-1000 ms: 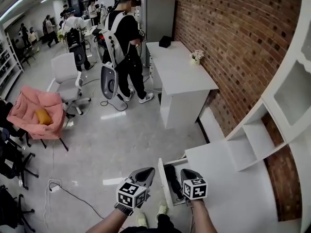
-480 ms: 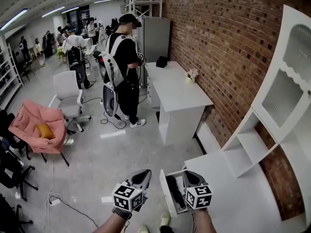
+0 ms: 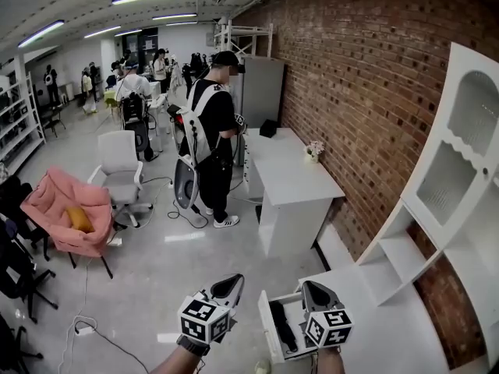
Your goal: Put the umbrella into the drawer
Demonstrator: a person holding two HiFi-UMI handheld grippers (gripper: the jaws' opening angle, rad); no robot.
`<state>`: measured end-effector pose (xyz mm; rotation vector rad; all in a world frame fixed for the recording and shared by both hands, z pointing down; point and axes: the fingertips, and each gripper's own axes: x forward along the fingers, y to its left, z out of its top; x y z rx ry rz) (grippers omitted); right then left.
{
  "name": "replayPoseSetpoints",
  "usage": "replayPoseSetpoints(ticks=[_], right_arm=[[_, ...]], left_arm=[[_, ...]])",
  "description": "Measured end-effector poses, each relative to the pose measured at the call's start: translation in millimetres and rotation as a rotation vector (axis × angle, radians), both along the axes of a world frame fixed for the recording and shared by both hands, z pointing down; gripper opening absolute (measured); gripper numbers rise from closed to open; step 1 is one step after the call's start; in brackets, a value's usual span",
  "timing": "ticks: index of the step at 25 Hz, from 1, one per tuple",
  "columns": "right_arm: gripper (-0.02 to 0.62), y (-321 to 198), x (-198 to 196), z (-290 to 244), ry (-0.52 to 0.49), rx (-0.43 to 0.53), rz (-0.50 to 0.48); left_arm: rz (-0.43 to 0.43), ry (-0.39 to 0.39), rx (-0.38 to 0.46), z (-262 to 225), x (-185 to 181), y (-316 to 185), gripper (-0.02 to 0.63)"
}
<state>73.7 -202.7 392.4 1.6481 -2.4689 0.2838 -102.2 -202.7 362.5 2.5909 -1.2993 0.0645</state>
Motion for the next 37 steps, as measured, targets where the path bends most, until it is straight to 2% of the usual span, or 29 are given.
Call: replayPoseSetpoints(ticks=[5, 15, 37], right_arm=[[0.005, 6, -1, -26, -0.001, 0.056, -0.003], [0.005, 16, -7, -44, 0.017, 0.109, -0.015], [0.003, 25, -9, -49, 0.016, 0.135, -0.035]], left_arm=[[-0.026, 0.000, 0.044, -20, -9, 6, 0.006], [-0.040, 0.007, 0.095, -35, -13, 19, 0.006], [-0.052, -0.004, 0.113, -37, -10, 26, 0.006]])
